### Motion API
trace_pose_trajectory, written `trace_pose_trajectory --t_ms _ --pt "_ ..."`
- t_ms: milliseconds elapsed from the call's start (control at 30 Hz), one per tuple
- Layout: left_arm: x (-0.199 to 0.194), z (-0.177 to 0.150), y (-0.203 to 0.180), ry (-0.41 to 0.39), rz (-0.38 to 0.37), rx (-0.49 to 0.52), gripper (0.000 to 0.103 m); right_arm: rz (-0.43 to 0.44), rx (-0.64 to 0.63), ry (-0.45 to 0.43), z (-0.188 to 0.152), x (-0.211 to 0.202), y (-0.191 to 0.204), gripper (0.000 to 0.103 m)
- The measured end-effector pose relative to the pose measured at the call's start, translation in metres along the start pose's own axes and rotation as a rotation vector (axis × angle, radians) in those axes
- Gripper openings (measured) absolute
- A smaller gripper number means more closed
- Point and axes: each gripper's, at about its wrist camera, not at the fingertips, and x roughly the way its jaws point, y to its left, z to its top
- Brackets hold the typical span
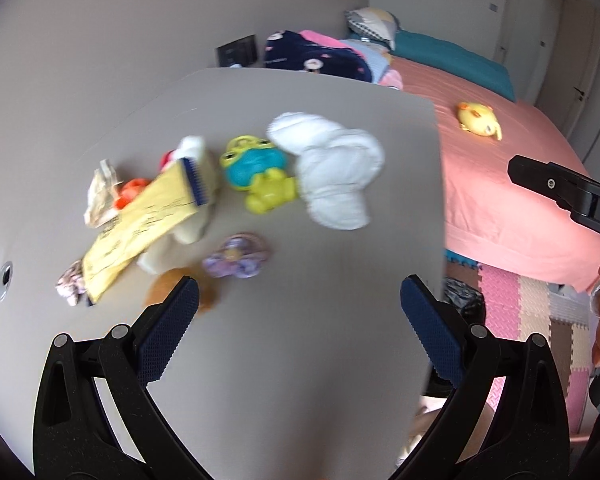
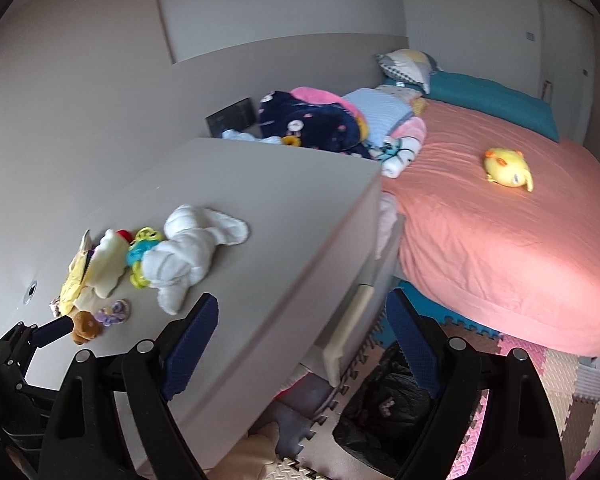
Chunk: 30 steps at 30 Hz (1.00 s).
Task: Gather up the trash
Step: 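Move both open grippers back over the table toys, then grasp the brown bear with the left gripper while the right grasps the white cloth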
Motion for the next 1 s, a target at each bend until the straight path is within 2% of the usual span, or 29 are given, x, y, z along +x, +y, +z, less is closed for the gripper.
trace_pose_trajectory --t_ms 400,600,700,733,800,1000 --pt "0.013 -0.008 0.066 -0.003 0.043 -0.124 0.097 0.05 -0.068 0.039 0.008 0.04 0.053 0.086" --pt "0.02 -0.014 0.071 0.014 0.074 -0.08 0.084 0.062 -0.089 0.054 0.015 0.056 0.067 0.086" --pt "0.024 -0.016 0.075 0.031 0.075 -0.08 0.073 0.065 -0.097 0.06 0.018 0.063 0.071 0.086" --pt "0.025 -0.016 0.076 0.035 0.073 -0.084 0.065 0.065 -0.1 0.064 0.019 0.066 0.072 0.086" --pt "0.028 -0.017 0.079 0.046 0.074 -0.088 0.059 0.063 -0.107 0.072 0.02 0.071 0.074 0.086" --pt "0.025 -0.019 0.085 0.033 0.078 -0.095 0.047 0.08 -0.125 0.094 0.023 0.088 0.087 0.086"
